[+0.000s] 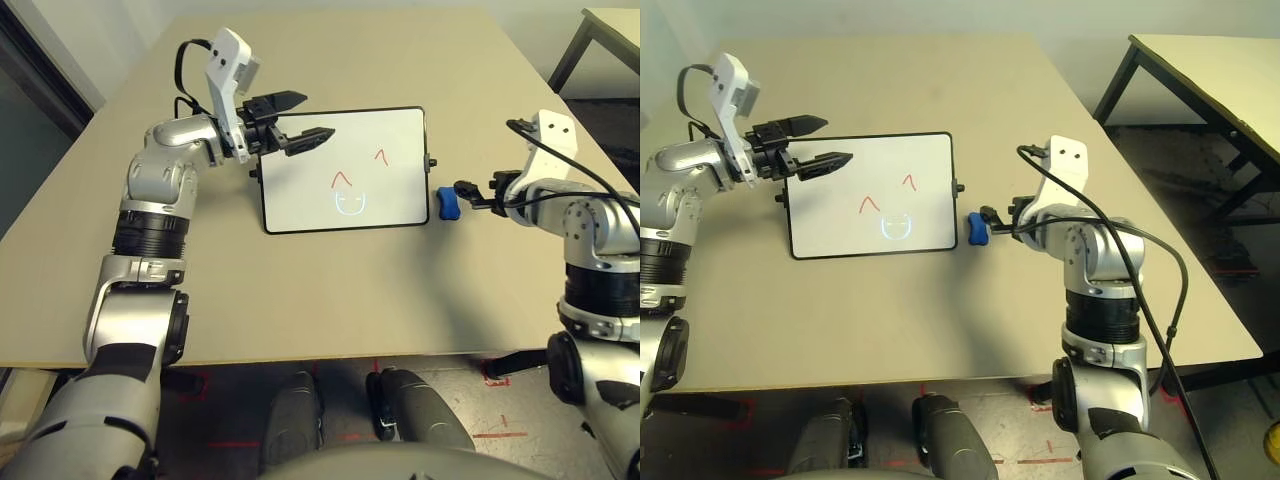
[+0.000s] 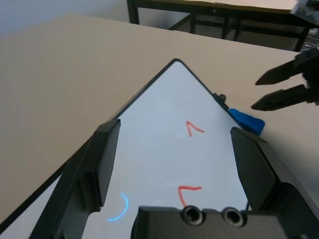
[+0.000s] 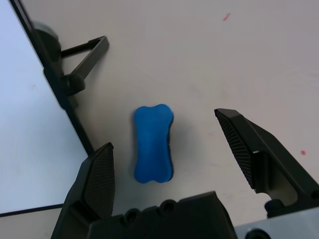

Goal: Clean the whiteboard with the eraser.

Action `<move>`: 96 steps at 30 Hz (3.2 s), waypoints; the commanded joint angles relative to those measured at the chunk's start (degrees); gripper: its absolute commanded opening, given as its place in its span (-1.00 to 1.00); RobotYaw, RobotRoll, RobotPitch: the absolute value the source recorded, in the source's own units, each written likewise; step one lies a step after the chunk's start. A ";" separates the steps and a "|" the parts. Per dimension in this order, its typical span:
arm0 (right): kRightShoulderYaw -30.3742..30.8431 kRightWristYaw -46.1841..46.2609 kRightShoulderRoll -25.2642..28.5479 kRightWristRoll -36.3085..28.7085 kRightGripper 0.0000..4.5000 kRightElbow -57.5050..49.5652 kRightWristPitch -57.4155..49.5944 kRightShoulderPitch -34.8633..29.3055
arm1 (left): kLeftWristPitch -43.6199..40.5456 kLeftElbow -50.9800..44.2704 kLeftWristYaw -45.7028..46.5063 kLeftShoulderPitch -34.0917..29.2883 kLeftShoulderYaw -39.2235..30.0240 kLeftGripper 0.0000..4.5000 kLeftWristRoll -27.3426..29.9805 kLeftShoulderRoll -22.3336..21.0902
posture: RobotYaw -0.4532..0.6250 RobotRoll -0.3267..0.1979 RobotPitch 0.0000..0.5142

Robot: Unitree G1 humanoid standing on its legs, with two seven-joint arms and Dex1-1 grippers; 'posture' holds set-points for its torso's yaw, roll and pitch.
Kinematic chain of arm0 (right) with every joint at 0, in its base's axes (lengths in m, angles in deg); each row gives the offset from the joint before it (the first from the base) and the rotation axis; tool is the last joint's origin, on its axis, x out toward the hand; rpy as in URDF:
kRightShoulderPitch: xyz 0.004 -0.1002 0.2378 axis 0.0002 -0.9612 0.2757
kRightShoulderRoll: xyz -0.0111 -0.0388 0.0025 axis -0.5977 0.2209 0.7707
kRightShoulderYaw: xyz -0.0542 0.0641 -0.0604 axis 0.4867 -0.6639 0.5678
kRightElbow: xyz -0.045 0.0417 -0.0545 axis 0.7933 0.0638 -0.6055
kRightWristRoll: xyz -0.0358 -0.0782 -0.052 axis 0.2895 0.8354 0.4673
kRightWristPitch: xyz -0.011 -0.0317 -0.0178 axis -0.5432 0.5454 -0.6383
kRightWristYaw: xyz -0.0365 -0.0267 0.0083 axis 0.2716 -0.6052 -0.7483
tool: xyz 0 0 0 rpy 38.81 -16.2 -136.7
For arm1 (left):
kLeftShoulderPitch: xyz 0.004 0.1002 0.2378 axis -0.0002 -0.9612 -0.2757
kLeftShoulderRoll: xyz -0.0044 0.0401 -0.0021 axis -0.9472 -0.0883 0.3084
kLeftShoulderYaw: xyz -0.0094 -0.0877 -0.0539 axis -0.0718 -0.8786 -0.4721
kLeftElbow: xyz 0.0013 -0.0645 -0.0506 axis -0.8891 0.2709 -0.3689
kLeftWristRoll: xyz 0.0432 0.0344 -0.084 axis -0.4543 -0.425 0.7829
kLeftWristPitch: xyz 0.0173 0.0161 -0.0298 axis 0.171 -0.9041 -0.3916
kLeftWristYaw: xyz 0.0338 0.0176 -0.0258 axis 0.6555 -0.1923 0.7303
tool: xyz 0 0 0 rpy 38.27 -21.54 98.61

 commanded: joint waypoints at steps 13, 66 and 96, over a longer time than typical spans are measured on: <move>3.31 -0.23 -2.24 2.92 0.99 10.67 5.21 1.89 | -1.55 0.30 -0.85 -0.40 5.33 1.00 -2.00 5.90 | -0.29 0.25 -0.60; 11.58 -5.57 -2.59 9.03 -0.75 9.37 16.78 13.84 | 0.23 -2.41 2.98 -4.67 5.07 1.00 -6.18 3.61 | -0.28 0.25 -0.75; 26.39 -12.63 -5.51 14.19 -0.75 9.94 19.44 6.49 | -11.55 -16.58 3.81 -10.79 4.33 1.00 -3.26 -1.31 | -0.18 0.25 -0.61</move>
